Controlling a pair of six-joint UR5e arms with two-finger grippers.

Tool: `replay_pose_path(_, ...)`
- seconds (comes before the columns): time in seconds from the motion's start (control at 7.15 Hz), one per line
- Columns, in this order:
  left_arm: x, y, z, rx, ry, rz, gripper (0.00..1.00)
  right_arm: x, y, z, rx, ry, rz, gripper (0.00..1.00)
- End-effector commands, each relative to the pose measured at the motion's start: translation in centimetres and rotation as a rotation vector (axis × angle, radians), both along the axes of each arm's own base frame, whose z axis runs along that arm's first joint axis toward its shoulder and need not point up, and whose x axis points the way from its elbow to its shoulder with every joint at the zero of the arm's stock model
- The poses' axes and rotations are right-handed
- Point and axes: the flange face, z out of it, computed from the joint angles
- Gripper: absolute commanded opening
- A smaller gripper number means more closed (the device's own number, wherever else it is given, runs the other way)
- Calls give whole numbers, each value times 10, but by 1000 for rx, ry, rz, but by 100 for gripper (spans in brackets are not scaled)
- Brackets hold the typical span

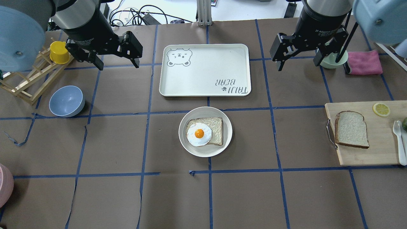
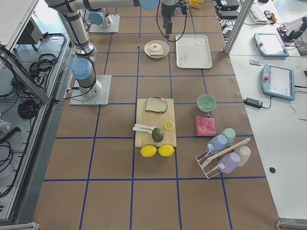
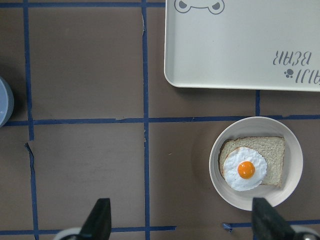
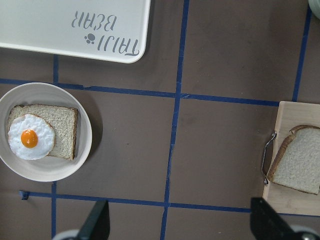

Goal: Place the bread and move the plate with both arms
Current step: 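Move the right gripper down to the bread slice on the wooden board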

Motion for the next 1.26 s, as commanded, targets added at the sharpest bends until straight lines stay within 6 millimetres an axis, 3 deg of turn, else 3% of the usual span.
replay_pose_path(0.0,0,0,0,-1,2,0,100,-3,-2,-5,13,0,11,100)
replay_pose_path(0.28,0,0,0,-1,2,0,100,-21,-5,-44,65,28,-12,100)
replay_pose_path(0.56,1,0,-1,3,2,1,100,-84,-3,-113,119,143,-93,100)
replay_pose_path(0.84,0,0,0,1,2,0,100,-141,18,-186,138,191,-178,100)
replay_pose_path(1.12,0,0,0,-1,1,0,100,-173,46,-244,129,180,-210,100)
